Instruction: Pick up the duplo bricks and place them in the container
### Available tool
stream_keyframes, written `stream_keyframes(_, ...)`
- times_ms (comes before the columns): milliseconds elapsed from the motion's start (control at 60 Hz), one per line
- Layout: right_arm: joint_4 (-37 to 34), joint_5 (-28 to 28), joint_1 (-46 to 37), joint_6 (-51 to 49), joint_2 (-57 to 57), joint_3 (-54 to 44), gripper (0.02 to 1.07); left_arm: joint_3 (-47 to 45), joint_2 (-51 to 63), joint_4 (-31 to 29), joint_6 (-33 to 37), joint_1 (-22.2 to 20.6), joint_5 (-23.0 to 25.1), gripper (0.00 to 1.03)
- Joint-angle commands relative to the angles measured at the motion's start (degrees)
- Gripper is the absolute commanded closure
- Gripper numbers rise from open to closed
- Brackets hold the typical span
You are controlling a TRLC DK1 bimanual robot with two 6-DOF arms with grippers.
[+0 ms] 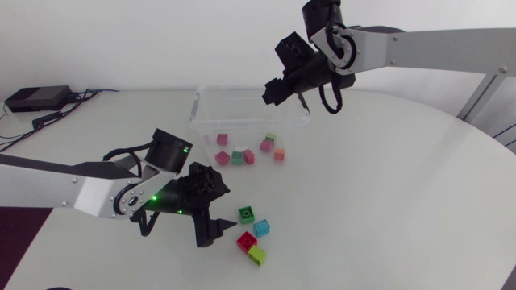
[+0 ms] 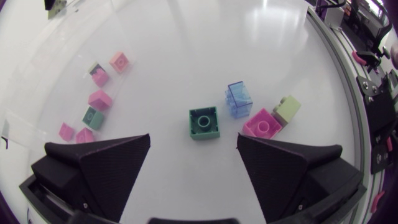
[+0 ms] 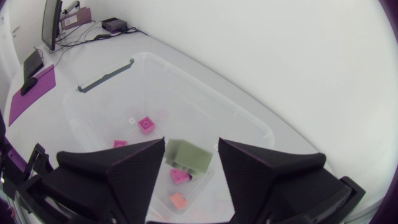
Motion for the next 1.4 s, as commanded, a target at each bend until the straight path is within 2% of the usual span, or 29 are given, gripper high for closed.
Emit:
stream_keyframes(0, 0.36, 0.56, -0.41, 1.09, 1.03, 1.54, 0.07, 0.11, 1.94, 0.42, 1.32, -0.85, -0.06, 0.06)
stream_keyframes(233, 0.97, 0.56, 0.38, 1.26, -8.63, -8.3, 0.07, 1.78, 6.25, 2.96, 1.14, -1.82, -0.76, 0.06)
stream_keyframes(400, 2.55, 0.56, 2.31, 3.11, -20.76, -21.66, 0.07, 3.18, 8.53, 5.25, -0.09, -3.13, -1.37, 0.06)
stream_keyframes(483, 0.53, 0.65, 3.54, 4.87, -25.42, -26.85, 0.07, 3.71, 10.03, 6.39, -0.88, -3.57, -1.73, 0.06)
stream_keyframes(583, -1.49, 0.65, 5.56, 6.45, -27.97, -31.68, 0.07, 4.06, 11.08, 6.92, -1.23, -4.01, -1.73, 0.13)
stream_keyframes(650, -2.28, 0.65, 6.7, 7.5, -29.29, -34.23, 0.07, 4.06, 11.52, 7.09, -1.32, -4.28, -1.73, 0.25)
stream_keyframes(667, -2.37, 0.65, 6.88, 7.77, -29.46, -34.67, 0.07, 4.06, 11.61, 7.18, -1.41, -4.28, -1.73, 0.32)
stream_keyframes(683, -2.63, 0.65, 7.23, 7.94, -29.73, -35.2, 0.07, 4.06, 11.61, 7.18, -1.41, -4.37, -1.73, 0.32)
stream_keyframes(700, -2.89, 0.65, 7.5, 8.12, -29.9, -35.81, 0.07, 4.06, 11.7, 7.45, -1.85, -4.37, -1.73, 0.43)
stream_keyframes(717, -2.98, 0.65, 7.58, 8.21, -29.99, -35.99, 0.07, 4.06, 11.79, 7.45, -1.85, -4.37, -1.73, 0.45)
stream_keyframes(733, -3.07, 0.65, 8.37, 8.47, -30.34, -37.39, 0.07, 3.97, 11.87, 7.89, -2.2, -4.28, -1.73, 0.59)
stream_keyframes(767, -3.33, 0.56, 9.08, 9.08, -30.34, -38.1, 0.07, 3.8, 11.87, 8.41, -2.64, -4.28, -1.81, 0.71)
stream_keyframes(967, -4.65, 0.47, 13.03, 11.11, -28.23, -40.91, 0.07, 1.87, 8.89, 8.76, -2.81, -3.57, -1.81, 0.72)
stream_keyframes(1233, -5.62, 0.56, 16.99, 12.42, -16.72, -38.71, 0.07, 0.28, -5.88, 4.9, -2.72, 3.46, -1.55, 0.72)
stream_keyframes(1383, -6.94, 1.18, 17.78, 12.6, -13.03, -36.52, 0.12, 0.9, -14.14, 3.93, -2.9, 8.29, -1.29, 0.72)
